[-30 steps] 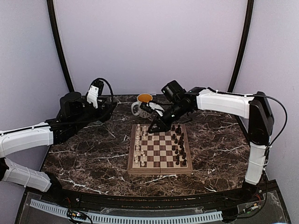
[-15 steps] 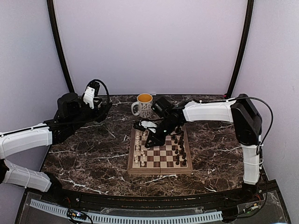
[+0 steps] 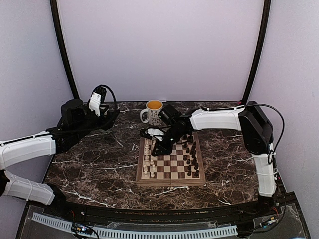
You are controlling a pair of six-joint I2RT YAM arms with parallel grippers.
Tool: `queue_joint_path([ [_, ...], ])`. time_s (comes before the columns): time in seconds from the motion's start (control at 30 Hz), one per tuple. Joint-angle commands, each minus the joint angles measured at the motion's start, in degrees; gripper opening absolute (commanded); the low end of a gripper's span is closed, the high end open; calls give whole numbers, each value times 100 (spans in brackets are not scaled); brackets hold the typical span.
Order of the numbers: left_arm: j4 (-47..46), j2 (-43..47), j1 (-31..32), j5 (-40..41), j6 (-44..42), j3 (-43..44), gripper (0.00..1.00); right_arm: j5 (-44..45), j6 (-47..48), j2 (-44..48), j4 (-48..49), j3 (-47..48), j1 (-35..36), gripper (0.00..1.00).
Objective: Set up the chess pieces on the board
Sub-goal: Place the pawn at e2.
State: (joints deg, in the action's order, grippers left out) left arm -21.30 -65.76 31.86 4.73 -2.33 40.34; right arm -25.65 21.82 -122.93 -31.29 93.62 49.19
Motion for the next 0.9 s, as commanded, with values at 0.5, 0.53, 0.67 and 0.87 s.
queue_joint_path([
  [0.5,-103,89,-79,-175,5,-8,59,-189,102,-256,-156,248,94,16],
  [0.53,-102,89,-75,-175,4,-8,59,-186,98,-262,-161,249,92,17],
  [0.67,-94,78,-80,-184,14,-8,59,-132,43,-213,-179,255,96,21],
  [0.87,-85,87,-75,-202,6,-8,59,-63,11,101,-248,270,41,25],
])
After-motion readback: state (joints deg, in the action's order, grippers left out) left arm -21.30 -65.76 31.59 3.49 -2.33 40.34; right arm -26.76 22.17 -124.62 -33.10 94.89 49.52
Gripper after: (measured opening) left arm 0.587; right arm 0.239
